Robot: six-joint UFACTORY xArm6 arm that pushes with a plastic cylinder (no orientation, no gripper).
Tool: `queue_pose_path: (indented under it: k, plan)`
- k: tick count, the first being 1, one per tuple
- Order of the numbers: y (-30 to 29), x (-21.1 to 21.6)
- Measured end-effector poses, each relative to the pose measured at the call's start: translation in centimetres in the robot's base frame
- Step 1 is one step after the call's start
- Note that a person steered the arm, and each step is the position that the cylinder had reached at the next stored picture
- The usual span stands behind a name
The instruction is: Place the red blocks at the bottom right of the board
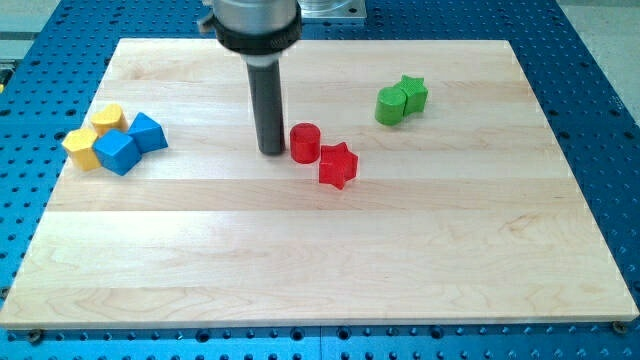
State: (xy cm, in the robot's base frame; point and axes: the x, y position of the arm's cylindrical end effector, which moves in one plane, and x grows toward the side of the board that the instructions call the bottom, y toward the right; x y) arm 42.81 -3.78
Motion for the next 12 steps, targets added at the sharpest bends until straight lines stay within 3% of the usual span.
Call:
queue_pose_path:
  k: [1,2,3,4,5,6,7,8,9,10,11,12]
  plan:
    - [7.0,1.8]
    - [9.9,2.8]
    - [19.3,5.7]
    - [19.2,5.1]
    - [23.4,6.9]
    - [23.3,9.9]
    - [19.4,9.9]
    - [3.6,6.5]
    - [0.3,-0.3]
    - [6.5,-2.5]
    - [14.8,-2.2]
    - [16.2,-5.0]
